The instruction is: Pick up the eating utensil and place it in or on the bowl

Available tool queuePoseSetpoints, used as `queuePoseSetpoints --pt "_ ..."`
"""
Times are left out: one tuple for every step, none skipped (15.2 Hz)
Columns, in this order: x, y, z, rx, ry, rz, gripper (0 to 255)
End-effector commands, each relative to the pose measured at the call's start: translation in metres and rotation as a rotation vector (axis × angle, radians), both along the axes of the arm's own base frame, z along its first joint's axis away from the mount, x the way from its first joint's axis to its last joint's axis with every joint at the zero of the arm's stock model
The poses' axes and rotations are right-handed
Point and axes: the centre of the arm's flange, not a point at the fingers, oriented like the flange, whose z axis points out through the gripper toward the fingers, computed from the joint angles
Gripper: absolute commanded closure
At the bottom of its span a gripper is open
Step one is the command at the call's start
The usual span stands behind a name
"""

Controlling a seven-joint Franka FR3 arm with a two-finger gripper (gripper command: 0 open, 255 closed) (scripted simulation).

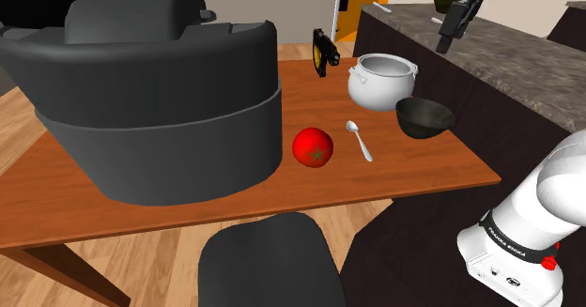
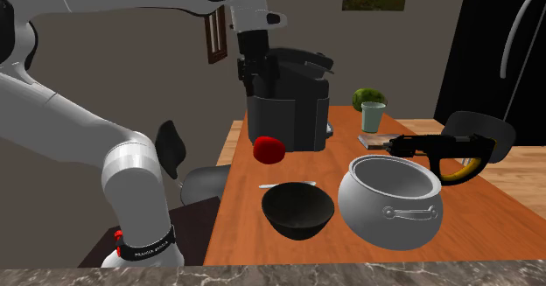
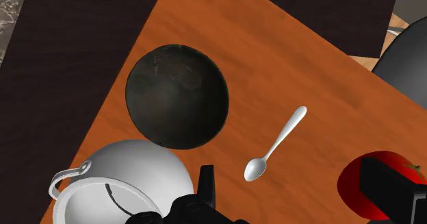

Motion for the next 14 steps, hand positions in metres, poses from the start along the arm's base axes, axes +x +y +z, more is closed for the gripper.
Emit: queuePoseSetpoints --pt "0.000 0.000 0.000 0.000 0.000 0.000 0" --pt "0.003 0.005 -0.012 -0.002 -0.004 -0.025 0" --pt "0.006 0.009 -0.024 -0.003 -0.008 -0.050 0" --pt "0.009 0.014 -0.037 -0.005 -0.012 -0.075 0" --pt "0.012 0.018 -0.049 -0.007 -0.016 -0.100 0" --pt "0.016 0.022 -0.061 -0.008 -0.020 -0.125 0" --pt "0.020 0.026 -0.073 -0.010 -0.024 -0.150 0" --pt "0.024 0.030 -0.085 -0.012 -0.029 -0.176 0" --pt "0.027 0.034 -0.098 -0.013 -0.033 -0.201 0" --pt "0.032 0.038 -0.110 -0.015 -0.037 -0.226 0" --pt "0.036 0.041 -0.122 -0.017 -0.041 -0.251 0" --pt "0.040 0.045 -0.134 -0.019 -0.045 -0.276 0" --pt "0.045 0.048 -0.146 -0.020 -0.049 -0.301 0" --pt "0.049 0.052 -0.158 -0.022 -0.053 -0.326 0"
